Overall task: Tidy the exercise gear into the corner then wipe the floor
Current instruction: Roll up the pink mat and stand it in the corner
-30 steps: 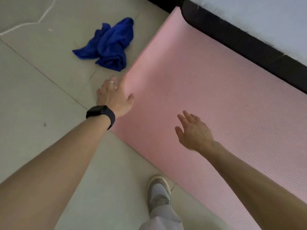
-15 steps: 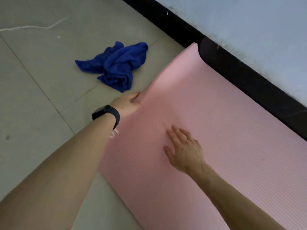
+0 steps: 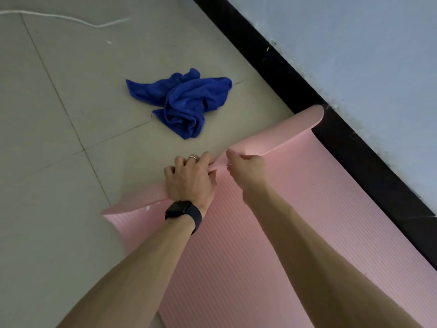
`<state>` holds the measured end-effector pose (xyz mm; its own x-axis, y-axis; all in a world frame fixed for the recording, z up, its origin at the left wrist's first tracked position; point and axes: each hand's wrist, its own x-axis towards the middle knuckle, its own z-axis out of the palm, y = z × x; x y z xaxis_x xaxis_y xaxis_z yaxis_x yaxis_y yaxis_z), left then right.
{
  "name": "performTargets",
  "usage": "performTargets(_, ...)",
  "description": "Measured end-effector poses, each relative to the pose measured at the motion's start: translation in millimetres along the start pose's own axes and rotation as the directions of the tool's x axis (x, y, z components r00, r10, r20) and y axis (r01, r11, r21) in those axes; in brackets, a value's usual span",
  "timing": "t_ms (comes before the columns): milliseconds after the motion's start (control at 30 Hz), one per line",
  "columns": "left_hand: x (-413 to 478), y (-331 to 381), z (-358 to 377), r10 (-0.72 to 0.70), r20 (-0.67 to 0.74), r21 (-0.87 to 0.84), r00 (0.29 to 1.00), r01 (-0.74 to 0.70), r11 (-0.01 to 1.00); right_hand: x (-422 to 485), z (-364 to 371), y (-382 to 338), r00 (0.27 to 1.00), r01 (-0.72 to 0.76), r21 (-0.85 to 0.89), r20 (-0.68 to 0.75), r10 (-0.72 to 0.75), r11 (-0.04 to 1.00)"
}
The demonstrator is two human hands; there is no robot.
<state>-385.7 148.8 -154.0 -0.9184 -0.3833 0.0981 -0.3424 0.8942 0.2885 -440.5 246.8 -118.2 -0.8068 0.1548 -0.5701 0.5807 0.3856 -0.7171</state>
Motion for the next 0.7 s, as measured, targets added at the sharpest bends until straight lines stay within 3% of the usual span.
performTargets(133, -14, -7, 6, 0.130, 0.027, 0.033, 0.991, -0.130, 0.991, 29, 12, -2, 0.990, -0.137, 0.157, -0.019, 0.142, 0.978)
performTargets(267, -11, -12, -5, 0.224, 0.146, -0.010, 0.964, -0.225, 0.974, 40, 14, 9, 0.990, -0.121, 0.252, -0.041, 0.136, 0.960)
performTargets(400, 17, -17, -15, 0.158, 0.323, -0.095, 0.933, -0.134, 0.986, 40, -1, 34, 0.978, -0.178, 0.506, 0.182, 0.098, 0.844)
performTargets(500, 33, -15, -9, 0.112, 0.571, -0.139, 0.814, -0.038, 0.990, 37, -7, 43, 0.965, -0.230, 0.606, 0.243, 0.098, 0.762)
performTargets(567, 35, -9, -2, 0.142, 0.605, -0.210, 0.783, -0.015, 0.978, 38, -7, 42, 0.960, -0.250, 0.590, 0.255, 0.117, 0.768)
performTargets(700, 32, -2, 4, 0.147, 0.507, -0.279, 0.849, 0.000, 0.960, 44, -13, 43, 0.967, -0.211, 0.343, 0.207, 0.146, 0.915)
